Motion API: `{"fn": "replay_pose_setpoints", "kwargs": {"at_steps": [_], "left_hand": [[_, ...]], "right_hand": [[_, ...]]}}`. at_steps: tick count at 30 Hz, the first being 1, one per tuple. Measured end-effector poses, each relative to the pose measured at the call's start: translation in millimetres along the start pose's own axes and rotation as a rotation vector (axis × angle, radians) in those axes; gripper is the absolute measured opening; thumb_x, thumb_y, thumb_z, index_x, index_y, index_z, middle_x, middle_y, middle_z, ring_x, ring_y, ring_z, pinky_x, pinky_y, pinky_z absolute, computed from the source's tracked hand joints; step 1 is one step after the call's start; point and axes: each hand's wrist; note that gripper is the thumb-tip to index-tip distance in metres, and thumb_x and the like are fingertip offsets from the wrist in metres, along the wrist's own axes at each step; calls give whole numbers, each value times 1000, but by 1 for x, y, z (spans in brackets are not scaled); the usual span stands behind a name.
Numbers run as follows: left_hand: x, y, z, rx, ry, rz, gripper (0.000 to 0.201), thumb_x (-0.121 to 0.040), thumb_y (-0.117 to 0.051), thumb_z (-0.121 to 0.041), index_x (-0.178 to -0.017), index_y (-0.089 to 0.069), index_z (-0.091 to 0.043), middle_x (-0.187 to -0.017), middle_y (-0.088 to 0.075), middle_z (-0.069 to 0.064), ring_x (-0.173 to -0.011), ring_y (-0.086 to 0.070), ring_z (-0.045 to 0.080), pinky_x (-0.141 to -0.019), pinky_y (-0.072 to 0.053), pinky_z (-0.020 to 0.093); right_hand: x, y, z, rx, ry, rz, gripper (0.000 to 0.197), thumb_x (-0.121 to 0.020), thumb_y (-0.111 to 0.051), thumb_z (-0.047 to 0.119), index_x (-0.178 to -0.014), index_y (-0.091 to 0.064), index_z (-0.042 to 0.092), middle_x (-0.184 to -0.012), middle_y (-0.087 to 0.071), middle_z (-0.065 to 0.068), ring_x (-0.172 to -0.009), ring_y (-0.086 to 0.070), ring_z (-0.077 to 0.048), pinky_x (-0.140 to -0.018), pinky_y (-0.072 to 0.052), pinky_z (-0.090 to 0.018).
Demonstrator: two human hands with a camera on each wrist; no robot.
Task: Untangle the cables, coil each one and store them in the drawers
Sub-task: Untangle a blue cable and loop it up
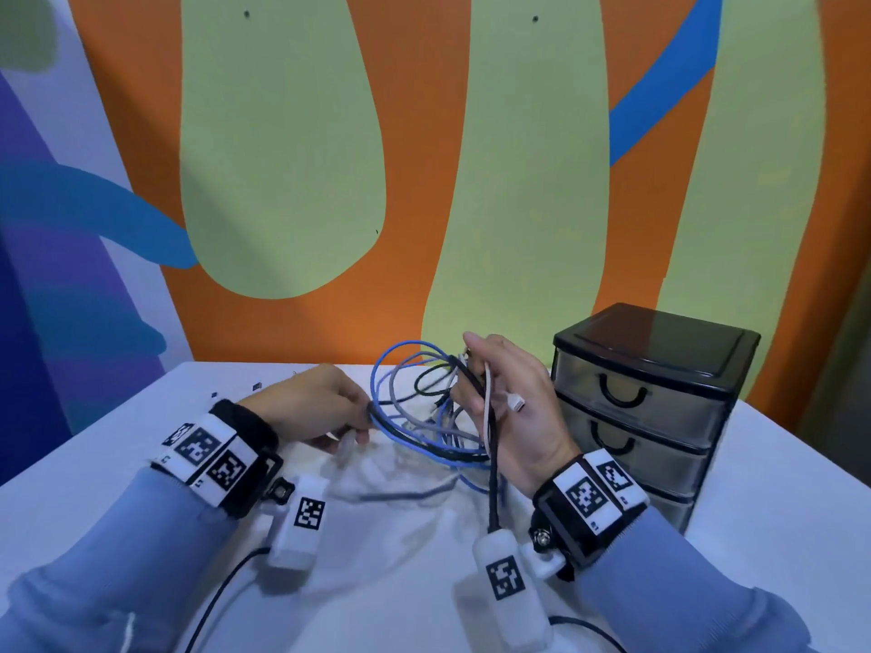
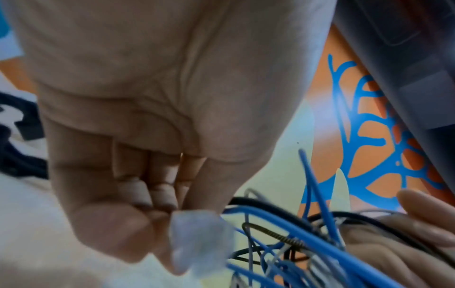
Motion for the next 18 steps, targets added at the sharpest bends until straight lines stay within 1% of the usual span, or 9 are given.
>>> {"fn": "replay_pose_setpoints", "kwargs": {"at_steps": [2,3,5,6,8,10,13,16,18], "left_hand": [[0,-3,1,49,-14,71,17,-99,-61,1,-94,-77,-1,-78,-71,7,-65,-60,13,-60,-52,22],[-1,-3,0,139,-37,92,19,-101,-60,0,-95,-77,-6,-85,-72,8,-73,-62,14,-64,-54,22],[0,-4,-7,413,-104,104,18,-101,-61,0,-104,-75,-11,-99,-73,11,-88,-65,19,-73,-59,25],[3,-5,-12,550,-143,100,18,-100,-63,1,-110,-73,-10,-104,-74,12,-91,-66,19,-75,-61,27],[9,-8,-21,731,-201,101,20,-97,-65,2,-112,-71,-9,-108,-75,13,-90,-71,18,-71,-61,29],[13,-13,-28,783,-236,116,24,-97,-64,1,-117,-71,-9,-110,-77,13,-91,-74,19,-69,-60,28],[17,-16,-32,755,-278,91,26,-100,-63,-1,-123,-71,-8,-108,-76,12,-84,-72,16,-69,-59,26],[20,-16,-35,744,-295,49,24,-100,-63,-1,-122,-71,-7,-102,-77,10,-78,-72,14,-67,-59,24],[21,-15,-36,724,-305,16,22,-98,-65,-1,-118,-74,-8,-100,-77,10,-82,-71,16,-70,-59,25]], "right_hand": [[0,-1,1,-48,-8,22,39,-95,-62,15,-65,-38,15,-68,-23,-8,-45,-28,-19,-63,-12,-43],[0,-1,3,-78,-27,28,38,-97,-59,14,-66,-37,15,-67,-26,-6,-43,-29,-18,-61,-18,-39],[-1,0,3,-84,-83,22,37,-98,-57,16,-68,-36,14,-61,-31,-2,-40,-30,-18,-54,-33,-27],[0,1,3,-54,-103,13,38,-98,-57,18,-68,-35,14,-57,-31,-1,-40,-30,-17,-50,-36,-24],[1,1,1,43,-113,1,40,-98,-61,19,-66,-36,15,-54,-30,-2,-40,-32,-17,-44,-31,-27],[1,0,0,172,-97,-10,39,-96,-67,18,-68,-39,17,-55,-35,-7,-43,-36,-21,-44,-29,-28],[-3,2,-2,443,31,-63,34,-88,-77,18,-77,-45,20,-67,-47,-14,-58,-39,-25,-55,-34,-36],[-4,5,0,648,246,-83,24,-86,-82,15,-85,-58,15,-72,-55,-3,-69,-48,-20,-67,-42,-35],[-3,4,3,725,296,-41,10,-89,-81,16,-85,-72,21,-82,-65,2,-74,-55,-15,-71,-49,-37]]}}
Point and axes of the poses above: each hand's wrist, its own x-axis away from the middle knuckle, its own y-axis out of the back of the hand, z = x × y
